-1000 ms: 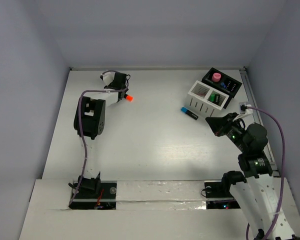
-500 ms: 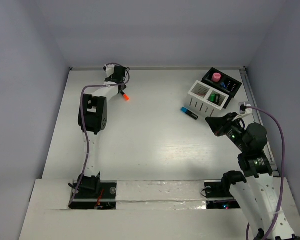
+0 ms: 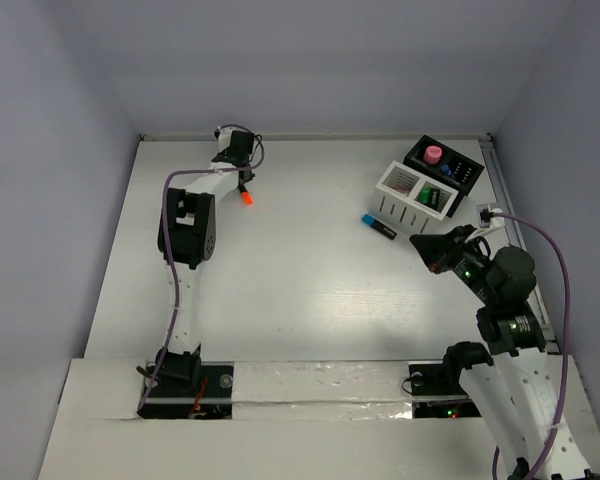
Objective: Sort the stationery into containers
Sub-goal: Pick up the pen from the center of the board, then place the pen in the storage box.
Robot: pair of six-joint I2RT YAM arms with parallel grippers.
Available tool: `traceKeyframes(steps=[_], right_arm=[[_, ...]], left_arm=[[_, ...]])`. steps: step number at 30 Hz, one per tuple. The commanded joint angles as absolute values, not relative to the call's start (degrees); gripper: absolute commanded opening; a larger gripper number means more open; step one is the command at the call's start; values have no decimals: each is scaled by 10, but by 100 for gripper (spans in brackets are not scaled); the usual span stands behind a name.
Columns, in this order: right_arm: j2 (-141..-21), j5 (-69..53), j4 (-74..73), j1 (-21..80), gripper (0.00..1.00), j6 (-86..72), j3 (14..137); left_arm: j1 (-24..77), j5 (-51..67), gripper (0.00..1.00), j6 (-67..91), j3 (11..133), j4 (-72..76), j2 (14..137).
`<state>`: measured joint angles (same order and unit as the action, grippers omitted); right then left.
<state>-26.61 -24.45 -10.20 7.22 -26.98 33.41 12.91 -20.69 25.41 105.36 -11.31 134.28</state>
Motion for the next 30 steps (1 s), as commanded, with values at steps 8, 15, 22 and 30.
traceKeyframes(steps=[8, 15, 22, 30], right_arm=[[-260, -245, -101, 76, 12, -266, 350], [-243, -233, -120, 76, 12, -264, 352], [-236, -220, -127, 76, 13, -261, 360], [-199, -180, -139, 76, 13, -271, 374]], left_arm=[[282, -146, 0, 172, 1031, 16, 1196], [326, -78, 0, 204, 1071, 47, 1188], [366, -21, 0, 244, 1057, 112, 1148], [440, 61, 0, 299, 1161, 213, 1232]])
